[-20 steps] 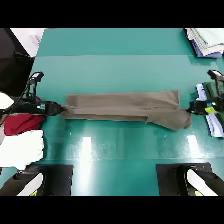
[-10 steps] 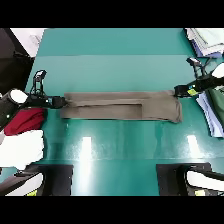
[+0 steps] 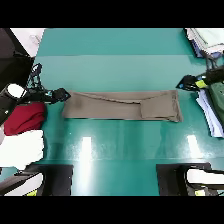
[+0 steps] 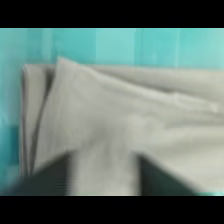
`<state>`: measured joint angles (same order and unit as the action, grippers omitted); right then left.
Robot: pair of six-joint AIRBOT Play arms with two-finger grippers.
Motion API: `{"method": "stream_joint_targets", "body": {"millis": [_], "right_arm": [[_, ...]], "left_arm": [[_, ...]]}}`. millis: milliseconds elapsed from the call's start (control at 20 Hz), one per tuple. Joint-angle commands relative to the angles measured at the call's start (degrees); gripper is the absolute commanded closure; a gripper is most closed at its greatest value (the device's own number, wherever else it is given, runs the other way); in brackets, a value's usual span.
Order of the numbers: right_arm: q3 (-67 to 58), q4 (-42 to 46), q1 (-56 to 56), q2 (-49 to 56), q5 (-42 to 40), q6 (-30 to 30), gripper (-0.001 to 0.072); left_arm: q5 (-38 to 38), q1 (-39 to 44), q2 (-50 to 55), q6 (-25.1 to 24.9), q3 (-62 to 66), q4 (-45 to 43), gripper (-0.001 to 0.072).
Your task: Fold the shirts.
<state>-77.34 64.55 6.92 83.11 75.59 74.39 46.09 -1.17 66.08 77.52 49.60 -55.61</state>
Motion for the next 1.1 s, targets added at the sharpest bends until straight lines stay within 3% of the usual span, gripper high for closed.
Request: {"method": "stream_joint_targets", "body": {"millis": [0,50,350,750,900,1000,1050], "right_arm": [[5.4,-2.1,7.6,-2.1,4.3,-3.6,0.0054],[7.9,-2.4,9.8,-2.1,4.4,-4.4,0.0008],[17.4,-17.2,17.6,5.5,4.1,-19.7,0.0014],[17.3,-23.3,12.4,11.4,6.2,-25.5,0.0040],[17.3,-22.9,10.0,11.4,4.9,-25.4,0.0309],[17.3,-23.0,9.8,11.3,5.1,-25.5,0.0687],[17.3,-23.0,9.8,10.9,5.0,-25.5,0.0686]], "left_arm": [[6.5,0.0,0.0,0.0,0.9,0.4,0.0674],[7.1,0.0,0.0,0.1,0.9,0.5,0.0682],[10.1,1.0,0.0,0.0,0.9,1.9,0.0683],[8.4,7.6,0.0,0.1,0.9,2.0,0.0683],[8.8,7.6,0.0,0.1,0.9,2.2,0.0684],[9.0,7.6,0.0,0.1,0.9,2.2,0.0684],[8.9,7.6,0.0,0.1,1.0,2.3,0.0684]]}}
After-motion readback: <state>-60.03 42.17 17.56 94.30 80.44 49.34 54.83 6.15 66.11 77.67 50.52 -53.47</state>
